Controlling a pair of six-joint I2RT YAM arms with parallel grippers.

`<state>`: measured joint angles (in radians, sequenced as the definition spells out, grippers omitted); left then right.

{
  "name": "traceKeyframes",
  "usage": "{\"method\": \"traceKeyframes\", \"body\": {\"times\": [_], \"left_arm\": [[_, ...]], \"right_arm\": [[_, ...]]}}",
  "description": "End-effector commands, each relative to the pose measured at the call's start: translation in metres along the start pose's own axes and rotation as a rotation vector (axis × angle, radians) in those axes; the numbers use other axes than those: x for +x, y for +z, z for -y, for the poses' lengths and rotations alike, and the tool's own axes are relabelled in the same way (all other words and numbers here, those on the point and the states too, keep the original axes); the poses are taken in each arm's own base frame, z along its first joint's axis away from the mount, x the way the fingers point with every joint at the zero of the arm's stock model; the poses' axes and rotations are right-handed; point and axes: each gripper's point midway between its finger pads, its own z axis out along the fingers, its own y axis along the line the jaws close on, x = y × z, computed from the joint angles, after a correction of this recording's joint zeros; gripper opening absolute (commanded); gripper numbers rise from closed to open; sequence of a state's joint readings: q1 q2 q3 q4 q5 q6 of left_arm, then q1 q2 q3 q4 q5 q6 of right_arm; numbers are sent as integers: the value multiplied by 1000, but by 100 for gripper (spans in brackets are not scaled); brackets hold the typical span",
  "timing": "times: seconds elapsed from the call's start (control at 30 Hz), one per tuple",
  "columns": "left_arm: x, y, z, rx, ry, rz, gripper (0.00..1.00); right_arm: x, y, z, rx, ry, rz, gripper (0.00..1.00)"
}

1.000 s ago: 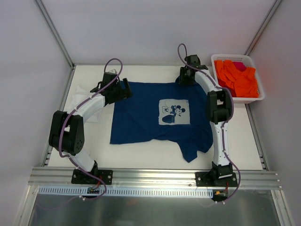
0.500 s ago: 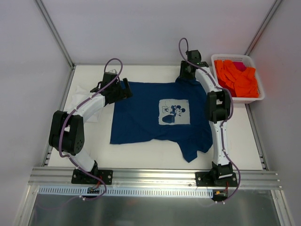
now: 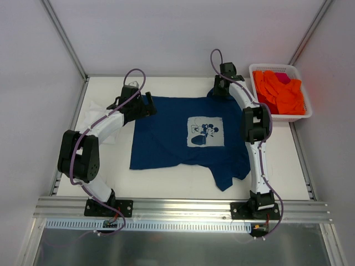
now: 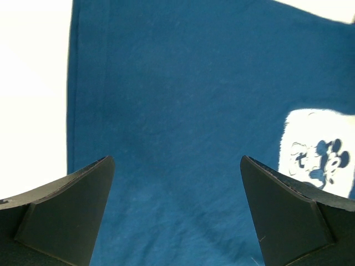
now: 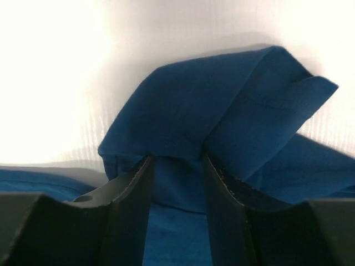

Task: Fold and stack the t-shirts
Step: Flatten out the tshirt

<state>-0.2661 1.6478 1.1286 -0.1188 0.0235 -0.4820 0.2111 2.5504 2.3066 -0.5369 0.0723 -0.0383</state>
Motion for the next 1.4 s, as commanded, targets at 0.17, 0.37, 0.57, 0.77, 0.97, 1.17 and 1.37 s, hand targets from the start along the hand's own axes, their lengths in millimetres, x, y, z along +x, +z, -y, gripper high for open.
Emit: {"method": "traceKeyframes", "body": {"times": [0.17,0.37,0.57,0.77,0.97,1.17,1.37], "left_arm": [[-16,10,18,112,-3,40,99],[-18,11,13,91,10,54,99],[-21,8,15,95,8,60,99],[-24,7,14,87,4,71,99],[-27,4,15,88,-9,83,99],[-25,5,16,93,-25,75,99],[-22,4,13,86,-27,71,99]], "right_arm": [[-42,-14,3,29,-12,119,36],[-49,-12,2,25,-10,140,38],[-59,-10,3,28,6,185,31],[-71,-9,-2,12,20,224,6],[-92,-19,-8,-16,25,317,1],[-148,-49,-20,-66,35,515,1],[-180,-77,-32,-140,64,638,12]]}}
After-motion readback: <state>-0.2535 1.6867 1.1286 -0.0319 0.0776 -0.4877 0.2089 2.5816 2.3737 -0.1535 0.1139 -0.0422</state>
